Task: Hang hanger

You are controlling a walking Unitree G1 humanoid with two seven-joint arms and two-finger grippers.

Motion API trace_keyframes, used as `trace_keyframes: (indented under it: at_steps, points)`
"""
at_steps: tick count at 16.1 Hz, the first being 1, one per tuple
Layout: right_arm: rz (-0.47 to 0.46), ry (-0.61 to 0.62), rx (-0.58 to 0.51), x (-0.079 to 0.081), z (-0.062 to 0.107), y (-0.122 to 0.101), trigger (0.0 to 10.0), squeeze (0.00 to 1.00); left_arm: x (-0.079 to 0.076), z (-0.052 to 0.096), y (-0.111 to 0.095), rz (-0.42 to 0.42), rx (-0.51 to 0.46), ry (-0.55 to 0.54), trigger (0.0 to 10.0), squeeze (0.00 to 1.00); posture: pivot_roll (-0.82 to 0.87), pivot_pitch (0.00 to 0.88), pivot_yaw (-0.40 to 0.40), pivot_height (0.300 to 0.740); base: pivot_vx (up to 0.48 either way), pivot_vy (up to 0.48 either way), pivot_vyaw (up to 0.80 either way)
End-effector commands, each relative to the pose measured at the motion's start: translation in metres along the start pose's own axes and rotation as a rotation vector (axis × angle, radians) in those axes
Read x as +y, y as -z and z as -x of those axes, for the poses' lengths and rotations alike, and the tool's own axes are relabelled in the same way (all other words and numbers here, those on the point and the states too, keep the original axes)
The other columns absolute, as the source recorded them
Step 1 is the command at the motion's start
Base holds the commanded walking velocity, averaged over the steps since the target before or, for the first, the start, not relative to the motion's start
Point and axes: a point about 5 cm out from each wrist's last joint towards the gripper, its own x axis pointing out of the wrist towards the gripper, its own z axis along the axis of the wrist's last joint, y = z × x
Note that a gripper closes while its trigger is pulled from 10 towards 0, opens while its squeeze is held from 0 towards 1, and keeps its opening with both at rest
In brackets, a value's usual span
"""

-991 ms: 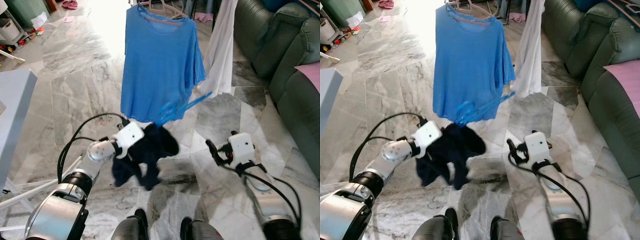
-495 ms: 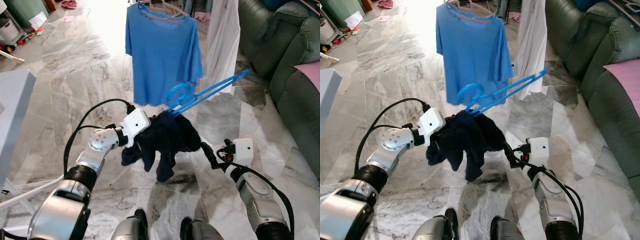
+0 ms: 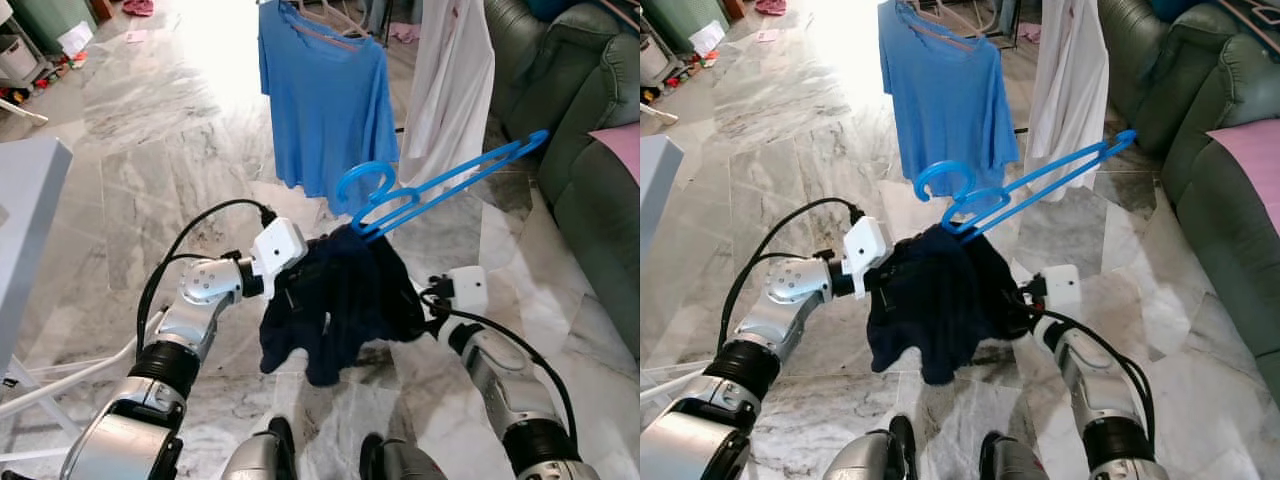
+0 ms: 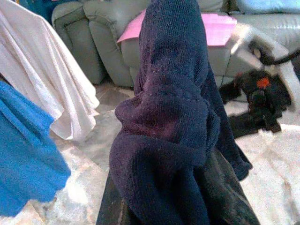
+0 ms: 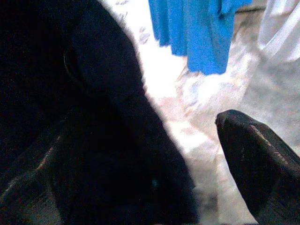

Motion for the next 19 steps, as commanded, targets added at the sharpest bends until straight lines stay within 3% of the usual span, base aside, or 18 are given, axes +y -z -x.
trace_keyframes:
  at_steps: [1, 5, 6, 7, 10, 16, 19]
  points:
    - [-0.023, -0.033, 0.072, 0.006, -0.001, 0.014, 10.0, 0.0, 0.003, 0.002, -0.008, 0.0, -0.045, -0.007, 0.0, 0.0, -0.14, 0.231, 0.043, 0.74, 0.0, 0.0, 0.0]
    - [-0.07, -0.036, 0.218, 0.009, 0.001, 0.041, 10.0, 0.0, 0.007, 0.001, -0.029, 0.008, -0.113, 0.0, 0.0, 0.0, -0.13, 0.231, 0.038, 0.74, 0.0, 0.0, 0.0]
    - [-0.083, -0.021, 0.232, 0.007, 0.002, 0.043, 3.1, 0.0, 0.008, 0.001, -0.031, 0.005, -0.119, 0.0, 0.0, 0.0, -0.13, 0.231, 0.036, 0.74, 0.0, 0.0, 0.0]
    - [-0.103, 0.004, 0.251, 0.004, 0.003, 0.046, 0.0, 0.0, 0.01, 0.001, -0.034, 0.003, -0.127, -0.004, 0.0, 0.0, -0.13, 0.231, 0.036, 0.74, 0.0, 0.0, 0.0]
    - [-0.173, 0.107, 0.264, -0.012, 0.009, 0.051, 0.0, 0.0, 0.013, 0.003, -0.041, 0.014, -0.144, -0.009, 0.0, 0.0, -0.13, 0.229, 0.034, 0.74, 0.0, 0.0, 0.0]
    - [-0.201, 0.19, 0.239, -0.024, 0.012, 0.048, 0.0, 0.0, 0.014, 0.002, -0.047, 0.028, -0.163, -0.012, 0.0, 0.0, -0.14, 0.221, 0.028, 0.74, 0.0, 0.0, 0.0]
    - [-0.251, 0.284, 0.178, -0.042, 0.018, 0.041, 0.0, 0.0, 0.014, 0.005, -0.043, 0.031, -0.148, -0.018, 0.0, 0.0, -0.13, 0.22, 0.028, 0.74, 0.0, 0.0, 0.0]
